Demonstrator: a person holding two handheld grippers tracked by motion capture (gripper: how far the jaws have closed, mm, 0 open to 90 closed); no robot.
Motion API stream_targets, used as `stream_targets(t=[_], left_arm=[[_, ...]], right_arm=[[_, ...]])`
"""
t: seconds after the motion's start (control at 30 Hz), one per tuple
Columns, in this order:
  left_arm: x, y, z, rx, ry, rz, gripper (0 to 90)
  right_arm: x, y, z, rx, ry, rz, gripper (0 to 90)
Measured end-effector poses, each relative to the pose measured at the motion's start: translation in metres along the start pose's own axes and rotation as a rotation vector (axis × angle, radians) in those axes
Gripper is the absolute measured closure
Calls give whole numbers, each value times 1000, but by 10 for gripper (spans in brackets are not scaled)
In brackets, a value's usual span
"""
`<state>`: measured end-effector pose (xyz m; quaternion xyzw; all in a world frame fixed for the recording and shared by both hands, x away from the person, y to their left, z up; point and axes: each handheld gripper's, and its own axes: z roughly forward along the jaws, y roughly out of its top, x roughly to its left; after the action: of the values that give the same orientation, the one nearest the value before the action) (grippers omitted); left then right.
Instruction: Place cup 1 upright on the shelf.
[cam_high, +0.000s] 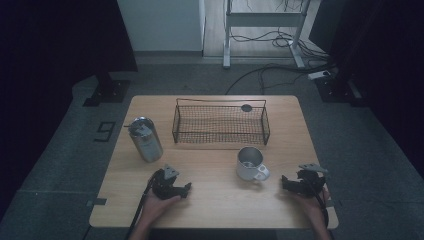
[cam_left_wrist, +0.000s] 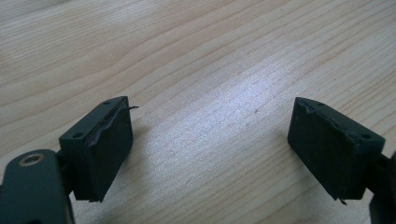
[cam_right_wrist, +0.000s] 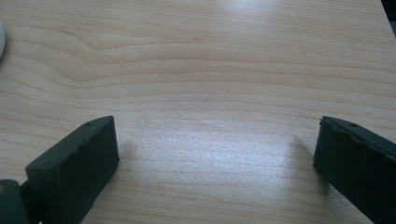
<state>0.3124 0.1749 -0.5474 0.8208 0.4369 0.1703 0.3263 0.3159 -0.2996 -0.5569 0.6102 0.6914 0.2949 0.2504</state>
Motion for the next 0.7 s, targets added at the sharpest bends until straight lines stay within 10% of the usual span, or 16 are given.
stream_targets(t=[0.7], left_arm=[[0, 0, 0, -1, 1, -5, 143]], right_arm=[[6, 8, 8, 1, -15, 14, 0]])
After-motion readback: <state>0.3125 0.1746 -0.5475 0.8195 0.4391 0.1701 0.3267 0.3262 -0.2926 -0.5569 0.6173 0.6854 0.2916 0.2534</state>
